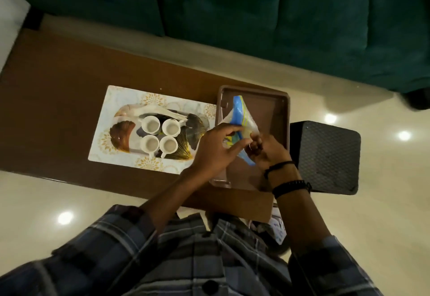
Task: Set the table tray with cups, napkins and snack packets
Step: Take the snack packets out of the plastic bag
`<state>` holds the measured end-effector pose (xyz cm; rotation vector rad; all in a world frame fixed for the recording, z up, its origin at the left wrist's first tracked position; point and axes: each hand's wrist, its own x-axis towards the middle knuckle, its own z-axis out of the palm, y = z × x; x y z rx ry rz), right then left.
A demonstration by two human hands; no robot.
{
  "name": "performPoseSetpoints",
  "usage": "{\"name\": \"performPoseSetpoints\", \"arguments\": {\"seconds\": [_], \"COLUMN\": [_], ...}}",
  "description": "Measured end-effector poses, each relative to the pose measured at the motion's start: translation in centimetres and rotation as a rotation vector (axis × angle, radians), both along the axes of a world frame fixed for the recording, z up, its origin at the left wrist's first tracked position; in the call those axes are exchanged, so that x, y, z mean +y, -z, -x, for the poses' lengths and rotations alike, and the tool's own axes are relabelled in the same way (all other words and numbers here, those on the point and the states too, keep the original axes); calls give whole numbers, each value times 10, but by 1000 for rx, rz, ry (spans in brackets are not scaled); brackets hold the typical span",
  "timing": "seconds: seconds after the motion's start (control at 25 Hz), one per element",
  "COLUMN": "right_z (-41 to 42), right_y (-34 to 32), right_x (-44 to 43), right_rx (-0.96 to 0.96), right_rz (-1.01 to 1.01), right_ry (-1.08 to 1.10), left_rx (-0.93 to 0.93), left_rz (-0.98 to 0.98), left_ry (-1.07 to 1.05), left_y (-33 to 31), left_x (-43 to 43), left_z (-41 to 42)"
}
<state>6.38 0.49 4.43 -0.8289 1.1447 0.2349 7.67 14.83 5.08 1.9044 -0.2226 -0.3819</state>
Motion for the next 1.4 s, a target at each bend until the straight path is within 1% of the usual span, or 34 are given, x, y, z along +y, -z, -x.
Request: {"name": "performPoseSetpoints", "arguments": {"seconds": [0.08, 0.16, 0.2, 0.24, 0.32, 0.4, 0.44, 0.56, 0.64, 0.68, 0.72, 0.76, 0.8, 0.84, 0.88, 0.92, 0.96, 1.0, 1.04, 1.16, 1.24, 1.32, 1.4], "right_z": [14, 28, 35, 41, 50, 52, 52, 49, 46, 44, 42, 39, 37, 36, 35, 33, 32, 31, 30, 27, 31, 36, 40], "right_y": [-21, -41, -48, -55, -65, -72, -72, -77, -85, -89, -93, -96, -99, -100, -102, -102, -103, -102, -102, -98, -97, -97, -98], "right_x": [7, 11, 12, 13, 13, 14, 12, 13, 15, 14, 13, 11, 8, 4, 1, -2, -6, -9, -12, -29, -41, -52, -54], "right_rx": [-36, -116, -163, -221, -349, -438, -472, -531, -550, -550, -549, -547, -548, -551, -556, -562, -564, -553, -523, -361, -231, -132, -128], "right_rz": [-44, -43, -3, 72, 300, 531, 612, 830, 956, 974, 967, 951, 937, 935, 936, 943, 954, 985, 1035, 1239, 1325, 1331, 1302], "right_ry": [16, -92, -175, -259, -415, -539, -579, -636, -601, -548, -481, -413, -363, -333, -320, -316, -317, -319, -326, -309, -240, -212, -254], "left_rx": [-27, -61, -76, -83, -81, -62, -46, -1, -5, -38, -110, -200, -267, -269, -196, -80, 33, 99, 100, -43, -157, -234, -207], "left_rz": [53, 70, 72, 83, 104, 130, 142, 159, 180, 181, 151, 72, -46, -156, -216, -204, -152, -92, -54, -15, -17, -23, -38], "left_ry": [-77, -113, -122, -130, -168, -188, -186, -179, -171, -188, -230, -286, -344, -389, -396, -374, -339, -305, -278, -249, -232, -171, -107], "left_y": [-18, -35, -43, -51, -66, -78, -83, -93, -94, -94, -92, -88, -83, -79, -76, -74, -73, -74, -74, -81, -85, -89, -93], "left_x": [-2, -3, -3, -4, -4, -6, -6, -9, -10, -11, -11, -10, -7, -3, 1, 4, 5, 5, 5, 1, 0, -3, -9], "left_z": [4, 9, 9, 9, 1, -8, -11, -17, -16, -14, -13, -12, -13, -14, -15, -15, -16, -17, -18, -20, -22, -22, -22]}}
